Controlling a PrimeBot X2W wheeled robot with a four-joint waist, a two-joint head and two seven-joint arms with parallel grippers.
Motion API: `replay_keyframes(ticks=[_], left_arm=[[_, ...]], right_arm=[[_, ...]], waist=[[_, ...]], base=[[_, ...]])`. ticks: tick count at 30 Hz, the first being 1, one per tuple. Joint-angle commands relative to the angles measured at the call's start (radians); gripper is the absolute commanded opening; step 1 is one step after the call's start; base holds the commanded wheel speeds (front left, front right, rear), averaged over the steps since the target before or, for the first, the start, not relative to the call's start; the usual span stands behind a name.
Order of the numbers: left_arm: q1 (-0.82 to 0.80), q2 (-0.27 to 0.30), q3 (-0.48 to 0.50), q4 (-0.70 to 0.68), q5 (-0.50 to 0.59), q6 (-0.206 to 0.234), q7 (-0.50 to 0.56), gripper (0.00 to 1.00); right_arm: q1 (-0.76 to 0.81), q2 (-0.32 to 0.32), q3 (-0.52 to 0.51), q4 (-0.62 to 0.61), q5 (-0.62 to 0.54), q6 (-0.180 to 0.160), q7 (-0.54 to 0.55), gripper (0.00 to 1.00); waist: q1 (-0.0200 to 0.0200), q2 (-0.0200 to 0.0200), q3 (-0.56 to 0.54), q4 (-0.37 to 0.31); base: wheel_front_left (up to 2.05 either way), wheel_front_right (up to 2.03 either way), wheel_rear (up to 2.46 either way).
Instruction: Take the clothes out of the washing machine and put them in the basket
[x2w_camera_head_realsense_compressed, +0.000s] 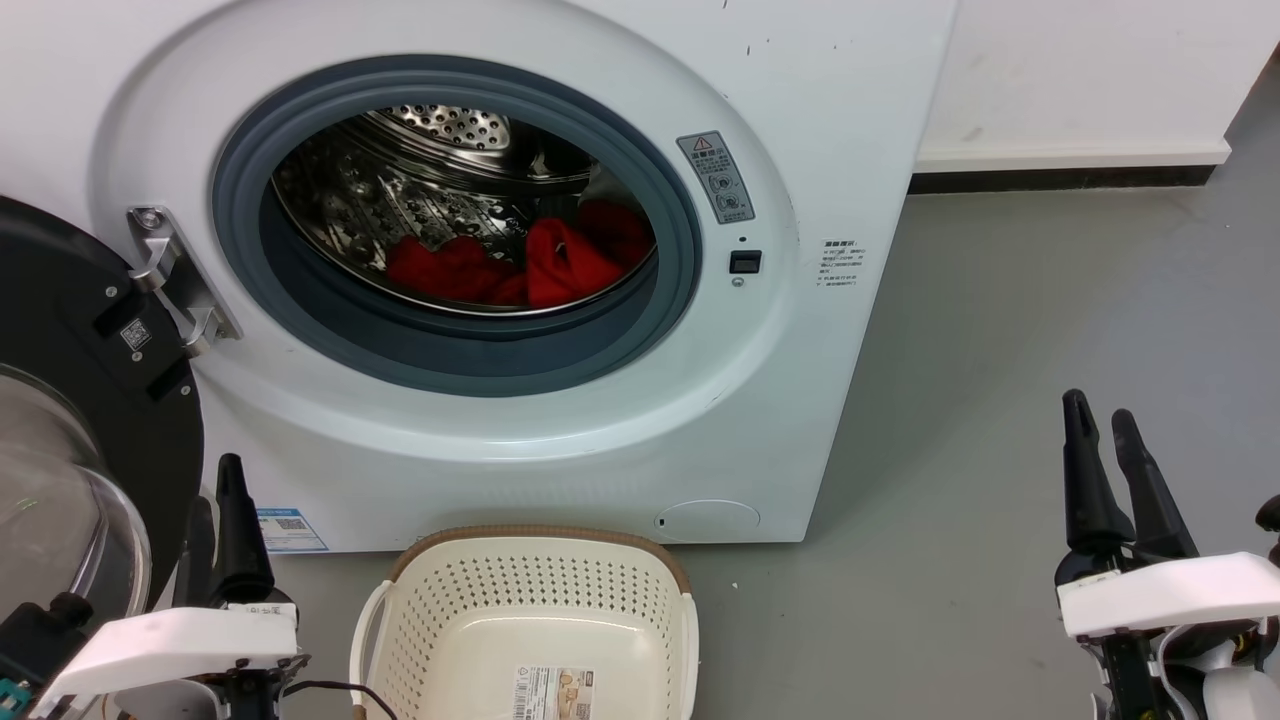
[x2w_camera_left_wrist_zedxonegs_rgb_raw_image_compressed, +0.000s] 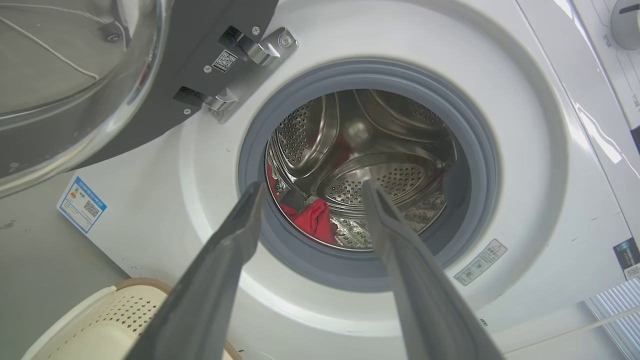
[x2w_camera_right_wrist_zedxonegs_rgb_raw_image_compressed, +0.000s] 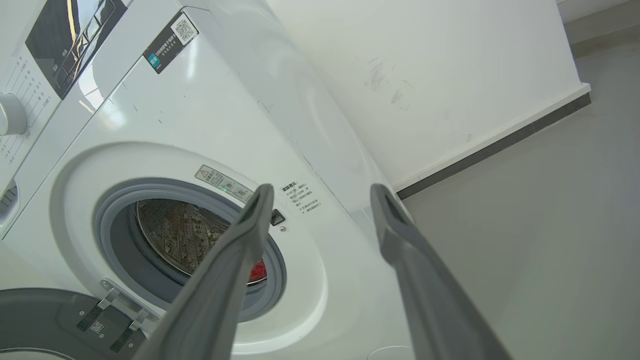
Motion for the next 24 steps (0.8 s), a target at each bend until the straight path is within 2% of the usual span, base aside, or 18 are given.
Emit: replay_keyframes(ticks=[1, 10, 15, 21, 24], left_arm=[[0.002, 0.003, -0.001, -0.024, 0.027, 0.007, -0.006, 1.0], [0.016, 0.003, -0.068, -0.104, 0.221, 0.027, -0.033, 1.0], [0.025, 0.003, -0.121, -0.128, 0.337, 0.022, -0.048, 1.0], [0.04, 0.007, -0.165, -0.148, 0.46, 0.042, -0.064, 1.0], [0.045, 0.024, -0.195, -0.156, 0.515, 0.068, -0.072, 1.0]], right_arm=[[-0.001, -0.002, 0.004, -0.019, -0.03, 0.0, -0.009, 1.0], [0.003, -0.002, 0.028, -0.04, -0.182, 0.0, -0.036, 1.0], [0.008, -0.002, 0.043, -0.047, -0.251, 0.0, -0.049, 1.0], [0.01, -0.002, 0.064, -0.043, -0.315, 0.0, -0.067, 1.0], [0.012, -0.002, 0.073, -0.038, -0.353, 0.0, -0.073, 1.0]], waist=[[0.0, -0.0001, 0.0, -0.001], [0.0, -0.0001, 0.007, -0.005], [0.0, -0.0001, 0.009, -0.007], [0.0, -0.0001, 0.012, -0.01], [0.0, -0.0001, 0.012, -0.012]], base=[[0.0, 0.0, 0.0], [0.0, 0.0, 0.0], [0.0, 0.0, 0.0], [0.0, 0.0, 0.0], [0.0, 0.0, 0.0]])
